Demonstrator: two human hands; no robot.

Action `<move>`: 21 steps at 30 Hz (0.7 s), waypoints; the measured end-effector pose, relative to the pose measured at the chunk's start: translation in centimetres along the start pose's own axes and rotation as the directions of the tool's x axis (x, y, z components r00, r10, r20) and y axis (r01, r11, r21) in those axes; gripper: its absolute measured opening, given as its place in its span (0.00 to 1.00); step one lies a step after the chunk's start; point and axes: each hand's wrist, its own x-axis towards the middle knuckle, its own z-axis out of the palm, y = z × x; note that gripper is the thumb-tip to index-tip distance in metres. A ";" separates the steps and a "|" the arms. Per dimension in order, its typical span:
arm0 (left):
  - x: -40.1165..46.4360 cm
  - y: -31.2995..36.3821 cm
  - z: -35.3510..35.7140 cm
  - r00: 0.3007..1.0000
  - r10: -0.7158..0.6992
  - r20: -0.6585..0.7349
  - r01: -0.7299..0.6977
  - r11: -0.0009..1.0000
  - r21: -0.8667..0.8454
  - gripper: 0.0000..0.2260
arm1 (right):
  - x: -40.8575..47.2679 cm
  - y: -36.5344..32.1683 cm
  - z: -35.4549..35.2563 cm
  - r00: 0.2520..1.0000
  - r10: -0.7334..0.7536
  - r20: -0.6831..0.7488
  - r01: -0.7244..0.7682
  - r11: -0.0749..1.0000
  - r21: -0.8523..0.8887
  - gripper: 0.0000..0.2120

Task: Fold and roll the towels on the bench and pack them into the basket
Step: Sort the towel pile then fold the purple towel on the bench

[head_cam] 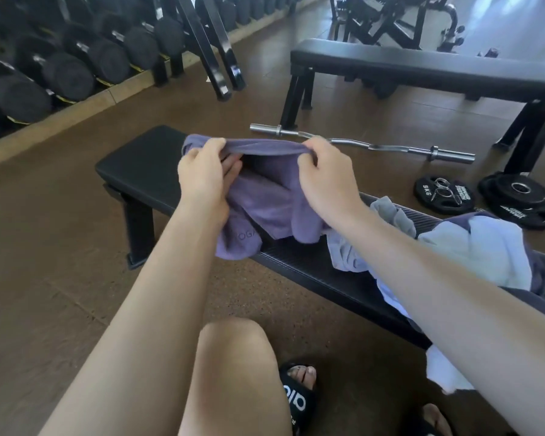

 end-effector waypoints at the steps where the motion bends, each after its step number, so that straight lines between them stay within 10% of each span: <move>1: 0.6 0.1 -0.4 0.998 -0.062 -0.017 0.061 0.996 -0.065 0.07 | 0.6 -0.2 -0.3 0.999 -0.039 -0.016 0.038 0.997 -0.061 0.10; 6: 3.1 0.3 -2.6 0.984 -0.181 0.009 0.179 0.968 -0.178 0.09 | 1.7 -0.9 -0.6 0.953 -0.303 0.011 0.270 0.833 -0.483 0.14; 13: 5.3 2.6 -2.6 0.996 -0.063 -0.062 0.060 0.997 -0.048 0.11 | 2.4 -1.9 -0.1 0.981 -0.192 0.005 0.190 0.965 -0.180 0.13; 15: 6.3 2.7 -3.0 0.982 0.165 -0.092 -0.138 0.959 0.248 0.15 | 2.6 -1.9 0.3 0.989 -0.149 -0.025 0.145 0.980 -0.134 0.12; 17: 6.8 2.3 -3.7 0.907 0.416 0.068 -0.354 0.664 0.659 0.15 | 3.1 -1.8 0.8 0.997 -0.071 -0.015 0.070 0.995 -0.071 0.11; 21: 8.7 0.9 -5.2 0.840 0.435 0.324 -0.396 0.083 0.914 0.04 | 4.4 -1.3 1.0 0.982 0.187 -0.014 -0.184 0.977 0.108 0.09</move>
